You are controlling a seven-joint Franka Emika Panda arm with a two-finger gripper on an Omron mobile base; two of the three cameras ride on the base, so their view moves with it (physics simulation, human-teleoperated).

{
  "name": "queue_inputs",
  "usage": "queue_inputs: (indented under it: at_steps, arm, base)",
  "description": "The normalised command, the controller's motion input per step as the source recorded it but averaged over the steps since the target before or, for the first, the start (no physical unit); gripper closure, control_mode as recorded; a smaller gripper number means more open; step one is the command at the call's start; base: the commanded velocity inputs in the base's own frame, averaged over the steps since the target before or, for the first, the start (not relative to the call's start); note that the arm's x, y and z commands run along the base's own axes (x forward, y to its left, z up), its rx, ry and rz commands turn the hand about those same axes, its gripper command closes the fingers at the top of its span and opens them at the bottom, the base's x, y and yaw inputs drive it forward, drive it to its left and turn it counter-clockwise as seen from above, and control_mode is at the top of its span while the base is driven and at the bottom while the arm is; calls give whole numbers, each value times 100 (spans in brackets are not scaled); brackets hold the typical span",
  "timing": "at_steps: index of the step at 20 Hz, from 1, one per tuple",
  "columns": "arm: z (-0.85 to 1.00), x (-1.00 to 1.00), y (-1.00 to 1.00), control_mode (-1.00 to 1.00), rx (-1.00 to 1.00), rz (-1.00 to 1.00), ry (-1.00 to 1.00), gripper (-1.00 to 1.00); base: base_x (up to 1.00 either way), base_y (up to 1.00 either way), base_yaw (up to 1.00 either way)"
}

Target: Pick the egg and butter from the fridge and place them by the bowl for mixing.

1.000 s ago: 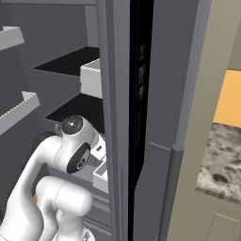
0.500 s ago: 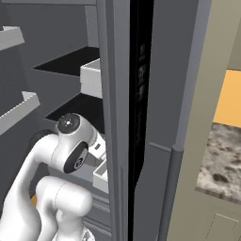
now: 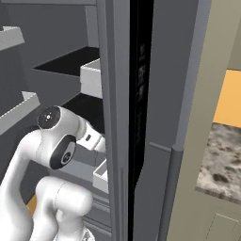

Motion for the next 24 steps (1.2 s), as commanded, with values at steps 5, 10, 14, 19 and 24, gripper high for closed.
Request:
queue_inputs:
  at_steps: [5, 10, 14, 19, 24]
  arm:
    - [48, -14, 3, -100, -8, 9, -13, -100]
    - [55, -14, 0, -100, 0, 3, -6, -100]
    - [57, -13, 4, -100, 0, 0, 0, -100]
    - [52, -6, 2, -100, 2, 0, 0, -100]
    - [51, -3, 11, -100, 1, -1, -2, -100]
  base:
    - [0, 0, 0]
    - [0, 0, 0]
    - [0, 0, 0]
    - [0, 0, 0]
    - [0, 0, 0]
